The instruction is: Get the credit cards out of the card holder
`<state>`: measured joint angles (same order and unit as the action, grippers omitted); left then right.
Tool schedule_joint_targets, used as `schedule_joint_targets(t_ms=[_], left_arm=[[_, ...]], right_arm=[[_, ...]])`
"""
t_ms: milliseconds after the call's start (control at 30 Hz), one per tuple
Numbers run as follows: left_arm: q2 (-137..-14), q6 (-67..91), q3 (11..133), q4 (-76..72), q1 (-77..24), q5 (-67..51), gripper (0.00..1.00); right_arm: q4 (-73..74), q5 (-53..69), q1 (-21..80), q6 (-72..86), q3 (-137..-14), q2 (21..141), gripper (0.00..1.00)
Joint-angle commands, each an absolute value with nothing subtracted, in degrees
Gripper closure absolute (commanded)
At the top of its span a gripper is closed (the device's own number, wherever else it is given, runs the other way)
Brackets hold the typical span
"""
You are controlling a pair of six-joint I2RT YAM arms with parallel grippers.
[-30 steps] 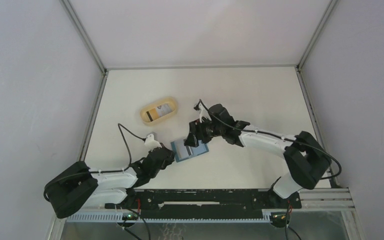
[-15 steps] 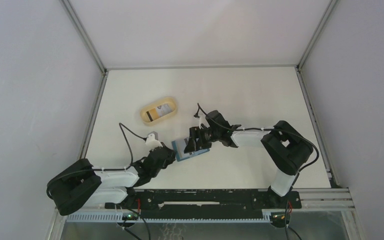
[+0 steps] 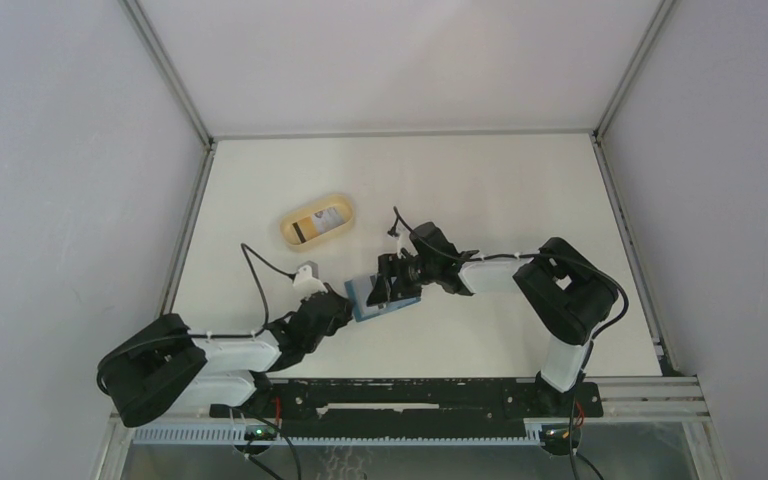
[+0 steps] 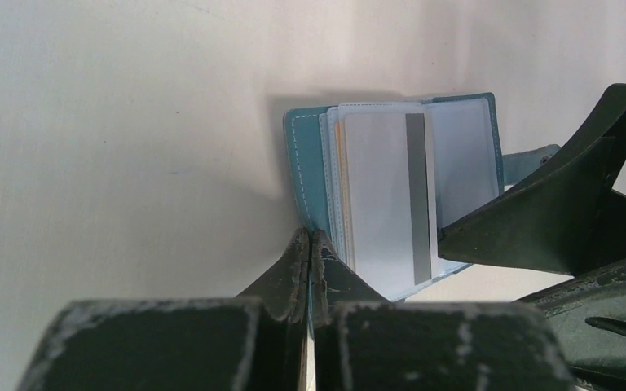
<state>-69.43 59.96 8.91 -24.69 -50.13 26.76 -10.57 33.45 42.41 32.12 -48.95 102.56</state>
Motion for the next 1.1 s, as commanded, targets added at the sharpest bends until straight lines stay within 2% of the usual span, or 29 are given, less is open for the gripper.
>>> schedule_joint_targets(t_ms=[0, 267, 567, 1067], left_arm=[[-70.58, 58.36, 10.30, -20.46, -50.43, 26.20, 1.00], [-71.25, 58.18, 10.89, -20.38, -50.36, 25.93, 1.00], [-70.95, 57.74, 11.04, -20.19, -50.36, 26.26, 1.00], [-68.65, 57.74, 9.33, -21.06, -50.36, 26.47, 1.00]], right_arm=[[-14.10, 33.78, 43.03, 33.30, -49.38, 102.36, 0.24], [-13.23, 35.18, 44.81, 30.58, -49.41, 98.97, 0.24], [-17.49, 38.81, 46.06, 32.03, -49.35, 100.29, 0.24], [-28.85, 42.54, 46.76, 41.91, -48.18, 105.30, 0.24]])
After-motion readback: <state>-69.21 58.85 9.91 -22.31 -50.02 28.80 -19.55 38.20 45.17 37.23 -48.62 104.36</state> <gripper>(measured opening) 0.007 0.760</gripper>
